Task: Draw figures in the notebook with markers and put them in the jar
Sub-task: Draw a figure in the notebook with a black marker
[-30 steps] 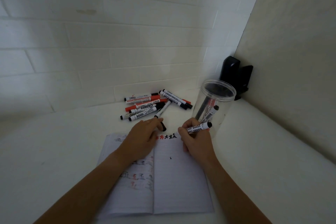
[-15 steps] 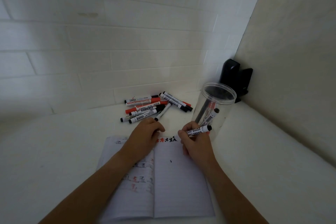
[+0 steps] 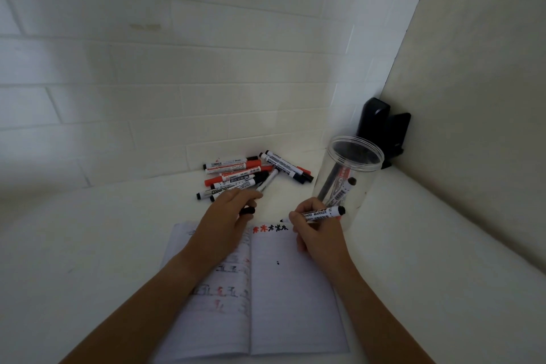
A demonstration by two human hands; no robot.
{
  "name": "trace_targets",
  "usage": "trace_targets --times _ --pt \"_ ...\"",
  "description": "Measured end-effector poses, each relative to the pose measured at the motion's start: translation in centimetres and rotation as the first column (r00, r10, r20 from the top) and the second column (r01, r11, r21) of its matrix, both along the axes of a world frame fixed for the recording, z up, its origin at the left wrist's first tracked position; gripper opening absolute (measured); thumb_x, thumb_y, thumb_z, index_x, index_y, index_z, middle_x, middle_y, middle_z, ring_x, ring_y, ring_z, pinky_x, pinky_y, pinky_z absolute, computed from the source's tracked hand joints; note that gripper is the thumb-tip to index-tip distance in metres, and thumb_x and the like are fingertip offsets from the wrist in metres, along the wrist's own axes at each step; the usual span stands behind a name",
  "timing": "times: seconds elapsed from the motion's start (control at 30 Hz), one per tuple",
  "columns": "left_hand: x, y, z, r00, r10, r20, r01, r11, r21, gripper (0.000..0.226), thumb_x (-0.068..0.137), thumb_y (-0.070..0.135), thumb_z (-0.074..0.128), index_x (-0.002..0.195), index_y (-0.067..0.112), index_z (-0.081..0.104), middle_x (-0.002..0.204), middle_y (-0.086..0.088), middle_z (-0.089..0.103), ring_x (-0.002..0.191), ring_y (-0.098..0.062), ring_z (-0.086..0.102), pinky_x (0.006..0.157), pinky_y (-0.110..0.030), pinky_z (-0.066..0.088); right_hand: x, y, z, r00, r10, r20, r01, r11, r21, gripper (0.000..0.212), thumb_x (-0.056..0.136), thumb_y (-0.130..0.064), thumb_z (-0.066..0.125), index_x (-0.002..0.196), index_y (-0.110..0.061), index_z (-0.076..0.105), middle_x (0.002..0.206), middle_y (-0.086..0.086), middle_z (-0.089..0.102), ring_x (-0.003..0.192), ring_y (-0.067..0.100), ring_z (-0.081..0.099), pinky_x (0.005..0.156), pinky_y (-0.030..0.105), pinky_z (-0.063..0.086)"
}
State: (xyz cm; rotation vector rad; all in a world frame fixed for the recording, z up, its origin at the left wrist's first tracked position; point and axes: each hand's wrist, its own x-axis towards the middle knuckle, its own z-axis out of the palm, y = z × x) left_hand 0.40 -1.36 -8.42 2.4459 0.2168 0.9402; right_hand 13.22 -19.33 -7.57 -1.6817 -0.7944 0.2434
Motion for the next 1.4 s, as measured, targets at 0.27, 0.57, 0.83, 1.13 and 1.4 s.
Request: trace_targets --times 0.27,0.57,0.83,1.13,1.4 --pt "0.0 -1.1 0.4 0.992 -0.124 -0.022 0.120 0.984 -0.134 0.080 0.086 0.000 0.072 0.142 0.042 0.033 0.101 0.020 0.060 0.093 -0.003 0.064 0.083 -0.023 0.057 -0.7 0.0 0.9 0.981 0.183 -0.069 -0.172 0.975 0.142 0.006 0.100 -0.013 0.066 0.095 -0.011 0.062 0.075 0.025 0.062 0.046 0.026 0.053 0.043 0.026 0.040" --pt "-0.2 -1.5 0.5 0.978 -0.209 -0.012 0.207 0.975 -0.086 0.077 0.088 0.006 0.072 0.143 0.044 0.034 0.107 0.016 0.062 0.099 0.000 0.061 0.086 -0.010 0.047 -1.4 0.3 0.5 0.964 0.259 -0.058 -0.254 0.963 0.086 0.008 0.098 -0.017 0.070 0.096 -0.014 0.063 0.060 0.017 0.059 0.045 0.025 0.053 0.045 0.029 0.044" --pt "-0.4 -1.5 0.9 0.972 -0.230 0.038 0.232 0.968 -0.099 0.058 0.088 0.008 0.073 0.137 0.023 0.046 0.102 0.012 0.067 0.094 -0.002 0.064 0.087 -0.012 0.048 -1.5 0.2 0.8 0.965 0.255 -0.059 -0.252 0.966 0.059 0.009 0.096 -0.020 0.073 0.099 -0.013 0.067 0.061 0.012 0.063 0.049 0.024 0.057 0.047 0.029 0.046" --pt "-0.4 -1.2 0.6 0.978 -0.209 -0.012 0.209 0.978 0.020 0.022 0.100 0.027 0.054 0.118 0.021 0.063 0.103 0.009 0.062 0.094 -0.005 0.057 0.079 -0.025 0.049 -1.8 0.1 1.3 0.927 0.298 -0.229 -0.267 0.951 0.158 0.032 0.104 -0.034 0.054 0.108 -0.007 0.070 0.094 0.014 0.075 0.055 0.031 0.061 0.045 0.028 0.044" --pt "-0.5 -0.9 0.4 0.988 -0.150 -0.022 0.149 0.988 -0.048 0.012 0.096 0.031 0.051 0.102 0.024 0.059 0.094 0.014 0.051 0.086 -0.006 0.051 0.072 -0.015 0.039 -0.4 -0.2 0.8 0.971 0.181 -0.159 -0.173 0.983 0.061 0.015 0.103 -0.017 0.060 0.095 -0.006 0.065 0.075 0.015 0.069 0.052 0.026 0.057 0.044 0.028 0.044"
